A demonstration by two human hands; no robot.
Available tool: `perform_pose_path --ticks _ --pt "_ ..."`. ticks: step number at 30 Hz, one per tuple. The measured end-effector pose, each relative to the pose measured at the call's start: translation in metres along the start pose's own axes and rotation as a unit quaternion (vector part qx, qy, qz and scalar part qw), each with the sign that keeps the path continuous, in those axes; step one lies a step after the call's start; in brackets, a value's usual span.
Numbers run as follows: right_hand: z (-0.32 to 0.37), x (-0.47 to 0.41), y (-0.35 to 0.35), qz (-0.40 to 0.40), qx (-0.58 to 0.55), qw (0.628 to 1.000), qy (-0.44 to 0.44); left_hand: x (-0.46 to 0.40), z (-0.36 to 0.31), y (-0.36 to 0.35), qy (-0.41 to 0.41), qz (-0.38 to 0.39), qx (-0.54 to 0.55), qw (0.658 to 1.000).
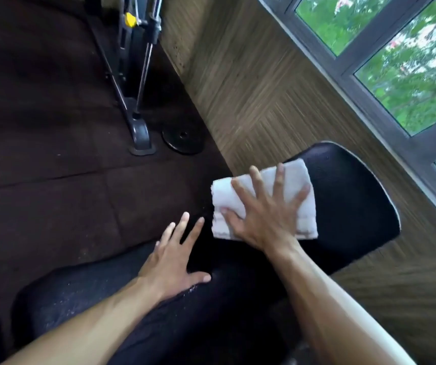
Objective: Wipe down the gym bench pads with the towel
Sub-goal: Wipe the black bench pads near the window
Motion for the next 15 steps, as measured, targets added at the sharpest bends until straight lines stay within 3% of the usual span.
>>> perform_pose_path --ticks 4,8,12,15 --pt "0.003 0.002 0.001 -0.009 0.012 1.0 -0.003 0.002 0.001 0.0 -0.004 -0.002 0.002 1.0" --pt "-0.002 0.06 0.004 -0.044 0.0 0.999 0.02 0.007 0.004 -0.001 -0.006 -0.008 0.009 1.0" --pt "-0.004 0.123 -0.005 -0.025 0.013 0.999 0.037 0.01 0.006 -0.001 -0.015 -0.008 0.008 1.0" --pt "-0.003 0.104 -0.009 -0.001 0.012 0.999 0.033 0.01 0.006 0.001 -0.013 -0.009 0.011 1.0"
Point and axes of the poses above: each hand's wrist, its own x-axis away from the middle knuckle, its own y-axis out of the back of the hand, z = x × y, the point moved 8 cm from there along -x, towards the middle knuckle, and after that the axes turned 13 degrees about x, right-handed, at the moved point
